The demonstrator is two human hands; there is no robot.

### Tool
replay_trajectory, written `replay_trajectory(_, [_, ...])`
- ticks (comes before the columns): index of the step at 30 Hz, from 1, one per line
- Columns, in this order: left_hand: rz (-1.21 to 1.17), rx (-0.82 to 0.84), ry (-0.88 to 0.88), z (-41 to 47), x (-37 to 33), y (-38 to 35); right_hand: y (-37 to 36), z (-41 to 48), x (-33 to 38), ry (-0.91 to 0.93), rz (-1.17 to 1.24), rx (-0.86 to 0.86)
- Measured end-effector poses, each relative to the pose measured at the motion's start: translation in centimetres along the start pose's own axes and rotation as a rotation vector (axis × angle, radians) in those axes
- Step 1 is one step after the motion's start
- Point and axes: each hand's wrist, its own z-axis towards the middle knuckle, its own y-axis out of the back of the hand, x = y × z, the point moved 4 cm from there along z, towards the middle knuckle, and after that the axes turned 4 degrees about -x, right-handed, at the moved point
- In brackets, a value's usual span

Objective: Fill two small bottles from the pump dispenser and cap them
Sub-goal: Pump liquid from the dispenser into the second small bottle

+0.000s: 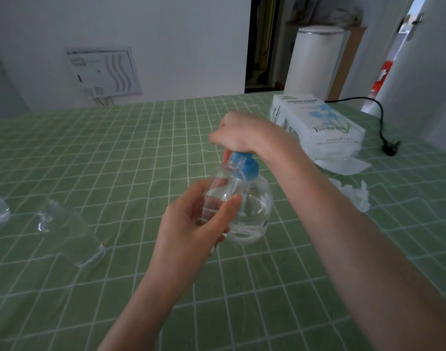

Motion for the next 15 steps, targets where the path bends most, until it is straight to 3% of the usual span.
replay_trajectory(15, [0.014, 0.001, 0.002, -0.01, 0.06, 0.07, -0.12, 0.04, -0.05, -0.005, 0.072, 0.001])
